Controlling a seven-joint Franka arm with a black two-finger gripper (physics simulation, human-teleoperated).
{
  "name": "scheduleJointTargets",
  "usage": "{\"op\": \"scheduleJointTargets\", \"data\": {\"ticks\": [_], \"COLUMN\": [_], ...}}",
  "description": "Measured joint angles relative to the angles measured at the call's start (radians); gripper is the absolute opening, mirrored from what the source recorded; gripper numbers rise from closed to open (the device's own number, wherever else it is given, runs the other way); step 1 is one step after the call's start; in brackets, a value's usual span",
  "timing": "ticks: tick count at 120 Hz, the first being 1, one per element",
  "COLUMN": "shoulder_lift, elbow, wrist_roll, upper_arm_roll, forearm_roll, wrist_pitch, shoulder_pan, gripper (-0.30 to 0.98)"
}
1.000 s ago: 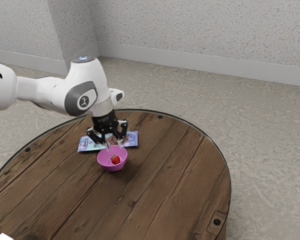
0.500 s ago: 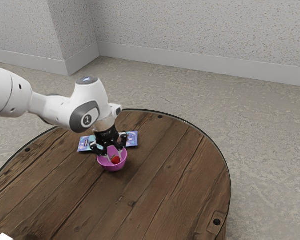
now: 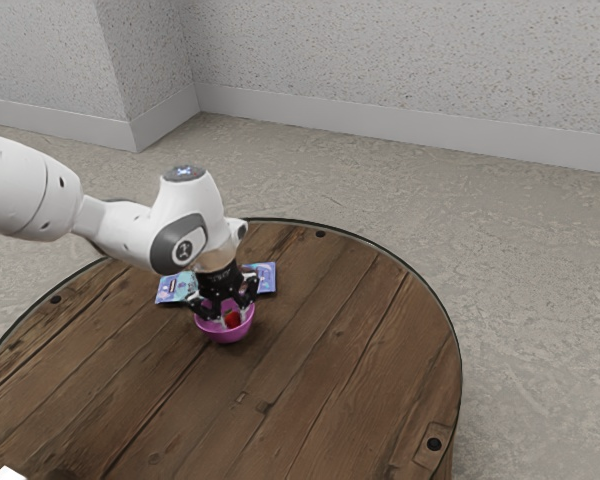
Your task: Take strawberry from the bowl
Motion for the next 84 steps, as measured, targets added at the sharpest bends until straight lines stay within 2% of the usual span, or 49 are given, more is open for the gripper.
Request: {"op": "scheduleJointTargets", "data": {"ticks": [25, 35, 42, 56, 68, 78, 84], "shoulder_lift": [0.027, 0.029, 0.028, 0.022, 0.010, -0.100, -0.151], "elbow": [0.008, 0.008, 0.008, 0.008, 0.007, -0.012, -0.023], "wrist_roll": [-0.018, -0.025, -0.028, -0.033, -0.042, -0.052, -0.059], "upper_arm_roll": [0.033, 0.035, 0.035, 0.041, 0.042, 0.033, 0.031], "forearm_roll": [0.006, 0.008, 0.006, 0.009, 0.016, 0.025, 0.028], "wrist_pitch": [0.002, 0.005, 0.007, 0.005, -0.003, -0.032, -0.055], "shoulder_pan": [-0.019, -0.022, -0.024, -0.026, -0.026, -0.026, -0.064], "gripper": [0.15, 0.27, 0.30, 0.11, 0.06, 0.04, 0.03]}}
